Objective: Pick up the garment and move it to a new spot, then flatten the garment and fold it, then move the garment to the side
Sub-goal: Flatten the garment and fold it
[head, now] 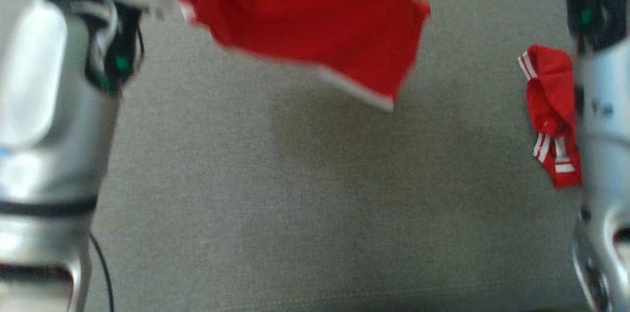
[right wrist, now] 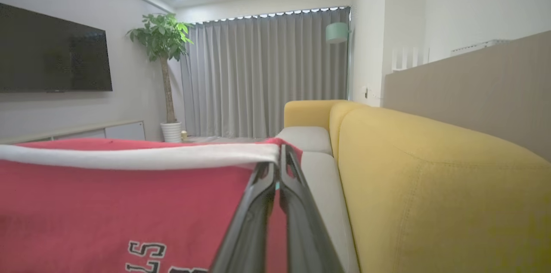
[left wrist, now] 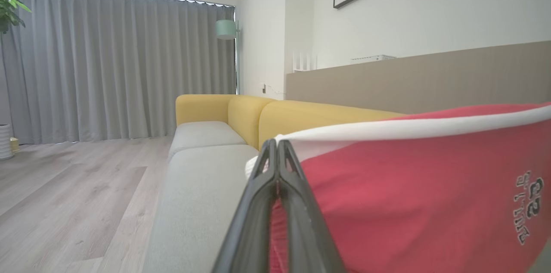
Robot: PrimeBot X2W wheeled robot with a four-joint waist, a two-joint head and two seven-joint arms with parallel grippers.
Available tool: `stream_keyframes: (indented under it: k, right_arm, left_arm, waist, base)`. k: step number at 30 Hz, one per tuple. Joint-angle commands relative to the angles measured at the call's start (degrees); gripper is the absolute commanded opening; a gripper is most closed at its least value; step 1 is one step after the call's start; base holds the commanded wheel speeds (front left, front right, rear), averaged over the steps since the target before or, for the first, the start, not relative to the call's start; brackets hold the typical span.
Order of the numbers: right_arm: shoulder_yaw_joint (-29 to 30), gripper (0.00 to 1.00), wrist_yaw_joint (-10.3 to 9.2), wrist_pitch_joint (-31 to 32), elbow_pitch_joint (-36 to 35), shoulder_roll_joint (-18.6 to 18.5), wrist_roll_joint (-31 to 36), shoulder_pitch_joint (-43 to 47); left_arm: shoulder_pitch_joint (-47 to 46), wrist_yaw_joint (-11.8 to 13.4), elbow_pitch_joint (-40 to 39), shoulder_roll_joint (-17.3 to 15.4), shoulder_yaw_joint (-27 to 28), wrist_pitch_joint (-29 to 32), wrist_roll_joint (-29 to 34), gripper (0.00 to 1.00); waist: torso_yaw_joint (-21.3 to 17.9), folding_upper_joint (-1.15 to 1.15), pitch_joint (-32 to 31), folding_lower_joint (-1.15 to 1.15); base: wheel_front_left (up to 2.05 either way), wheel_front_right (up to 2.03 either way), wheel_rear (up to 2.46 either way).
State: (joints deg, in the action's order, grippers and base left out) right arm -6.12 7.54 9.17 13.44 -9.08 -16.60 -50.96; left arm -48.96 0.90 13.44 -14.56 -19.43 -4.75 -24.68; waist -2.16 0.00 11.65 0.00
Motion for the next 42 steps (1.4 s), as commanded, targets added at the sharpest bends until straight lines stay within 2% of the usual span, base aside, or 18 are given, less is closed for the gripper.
stream_keyframes:
  k: [1, 7, 13, 16, 21, 25, 31, 34, 38, 42]
  right_arm:
    - [-0.9, 0.00, -0.05, -1.9, 1.7, 1.4, -0.3, -5.2]
    - [-4.4, 0.00, -0.05, -9.3, 21.3, 3.7, 1.1, -18.5]
    - [-8.4, 0.00, -0.05, -12.8, 38.0, 5.8, 1.7, -21.7]
    - [-11.7, 0.00, -0.05, -15.4, 44.4, 6.1, -0.4, -20.4]
    - [-17.6, 0.00, -0.05, -19.1, 46.5, 6.2, -6.3, -14.5]
    - [-20.7, 0.00, -0.05, -22.0, 46.5, 6.2, -9.4, -6.3]
    - [-20.1, 0.00, -0.05, -23.9, 44.3, 6.2, -11.9, 5.6]
    - [-19.1, 0.00, -0.05, -24.1, 40.5, 5.9, -11.7, 12.9]
    - [-15.0, 0.00, -0.05, -24.1, 32.1, 3.9, -9.5, 23.1]
    - [-10.5, 0.00, -0.05, -24.1, 23.9, 3.5, -6.6, 33.6]
  left_arm:
    - [-6.1, -0.4, 2.0, -1.4, 3.2, -1.5, 0.4, 0.00]
    - [-17.6, -2.5, 21.7, 2.4, 2.3, -6.9, 0.9, 0.00]
    - [-20.3, -3.7, 39.3, 6.4, 1.6, -8.7, 0.0, 0.00]
    - [-19.6, -4.6, 47.3, 8.6, 2.1, -9.2, -1.8, 0.00]
    - [-16.0, -6.1, 52.2, 9.9, 1.8, -10.0, -2.8, 0.00]
    - [-9.5, -6.8, 49.6, 10.5, 2.3, -10.2, -2.9, 0.00]
    - [3.6, -6.7, 40.8, 10.4, 4.4, -10.2, -1.2, 0.00]
    - [12.2, -6.5, 34.8, 10.2, 5.3, -10.2, 0.5, 0.00]
    - [22.2, -6.2, 26.9, 10.3, 6.1, -10.2, 2.1, 0.00]
    - [30.9, -5.5, 20.1, 9.9, 6.3, -10.2, 3.6, 0.00]
  waist:
    - [-0.2, 0.00, 1.4, 0.00]
    - [0.0, 0.00, 2.4, 0.00]
    - [0.0, 0.00, 3.1, 0.00]
    - [0.2, 0.00, 4.4, 0.00]
    - [0.6, 0.00, 5.5, 0.00]
    - [1.0, 0.00, 5.0, 0.00]
    - [0.8, 0.00, 3.1, 0.00]
    - [0.7, 0.00, 1.4, 0.00]
    - [1.4, 0.00, -0.9, 0.00]
    - [1.8, 0.00, -3.5, 0.00]
  base:
    - [0.00, 0.00, 0.00]
    - [0.00, 0.00, 0.00]
    - [0.00, 0.00, 0.00]
    - [0.00, 0.00, 0.00]
    - [0.00, 0.00, 0.00]
    - [0.00, 0.00, 0.00]
    - [0.00, 0.00, 0.00]
    - [0.00, 0.00, 0.00]
    - [0.00, 0.00, 0.00]
    - [0.00, 0.00, 0.00]
